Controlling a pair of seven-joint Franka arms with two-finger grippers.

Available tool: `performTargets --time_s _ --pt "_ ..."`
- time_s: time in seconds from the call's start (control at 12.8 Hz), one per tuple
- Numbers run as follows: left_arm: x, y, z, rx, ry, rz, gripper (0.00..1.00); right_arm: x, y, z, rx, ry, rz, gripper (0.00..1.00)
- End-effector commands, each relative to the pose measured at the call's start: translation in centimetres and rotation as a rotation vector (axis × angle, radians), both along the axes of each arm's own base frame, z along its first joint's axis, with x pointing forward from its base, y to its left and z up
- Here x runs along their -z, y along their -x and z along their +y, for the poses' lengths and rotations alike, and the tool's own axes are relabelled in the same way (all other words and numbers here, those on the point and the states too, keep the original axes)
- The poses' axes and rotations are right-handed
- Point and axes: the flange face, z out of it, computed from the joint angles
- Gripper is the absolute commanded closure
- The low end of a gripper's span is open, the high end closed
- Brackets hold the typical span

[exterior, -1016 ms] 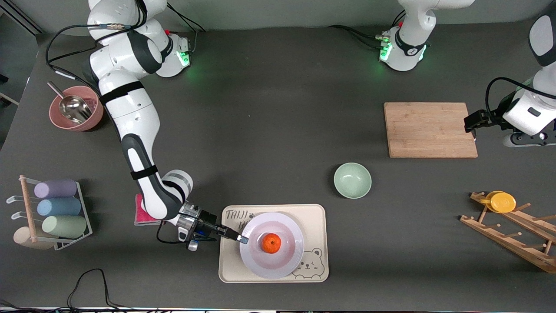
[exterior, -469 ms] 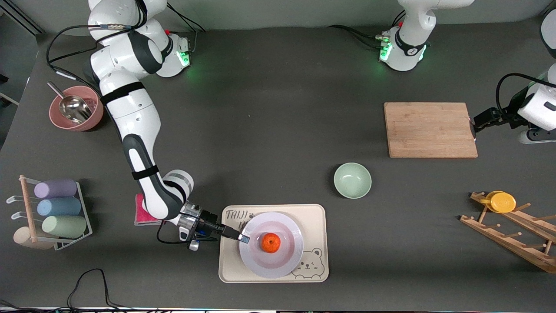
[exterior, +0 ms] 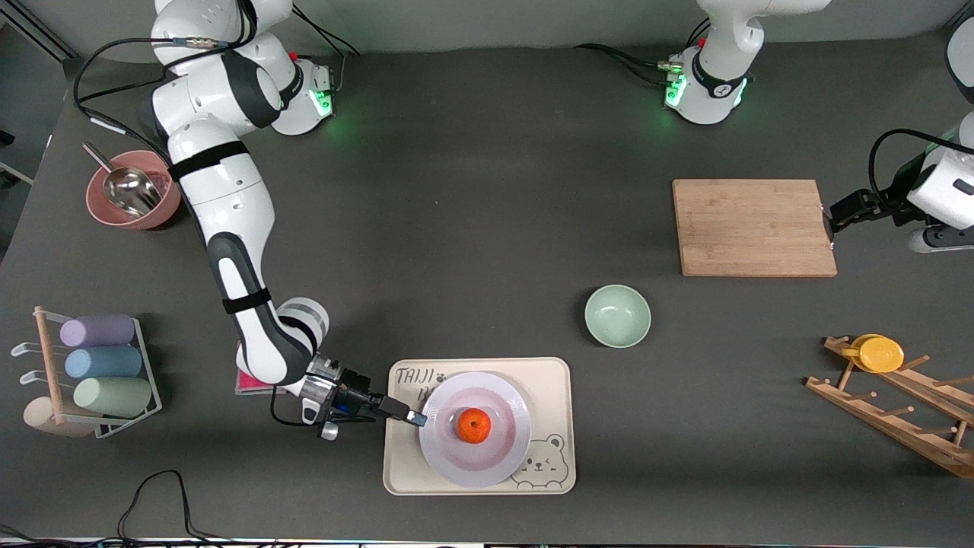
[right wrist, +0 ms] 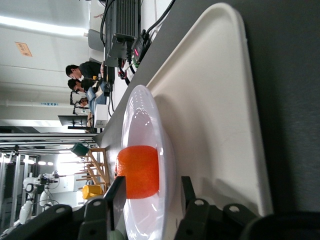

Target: Place orange and plate with both arms

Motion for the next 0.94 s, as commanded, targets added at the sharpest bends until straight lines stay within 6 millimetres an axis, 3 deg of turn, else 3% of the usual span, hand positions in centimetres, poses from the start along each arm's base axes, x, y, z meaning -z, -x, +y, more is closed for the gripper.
performTargets --time_s 0.0,0.16,0.31,0.47,0.62,0.86 --pt "-0.4 0.9 0.1 0.001 0.012 -0.016 0.0 -0.3 1.3 -2.0 -0.011 0.068 0.038 0.48" --pt "-0.5 1.0 0.1 0.001 0.012 -0.014 0.0 -2.6 1.2 -3.4 -0.03 0.126 0.07 0.48" --pt "-0.5 1.0 0.1 0.0 0.012 -0.011 0.0 -6.4 1.4 -4.8 -0.038 0.18 0.135 0.47" --pt "-0.5 1.0 0.1 0.0 0.012 -0.013 0.0 -10.2 2.5 -6.2 -0.07 0.199 0.198 0.41" --pt "-0.4 0.9 0.2 -0.001 0.012 -0.014 0.0 -14.2 3.8 -8.4 -0.158 0.293 0.197 0.31" --pt "-0.7 1.0 0.2 -0.001 0.014 -0.017 0.0 -19.2 5.8 -11.9 -0.271 0.414 0.198 0.0"
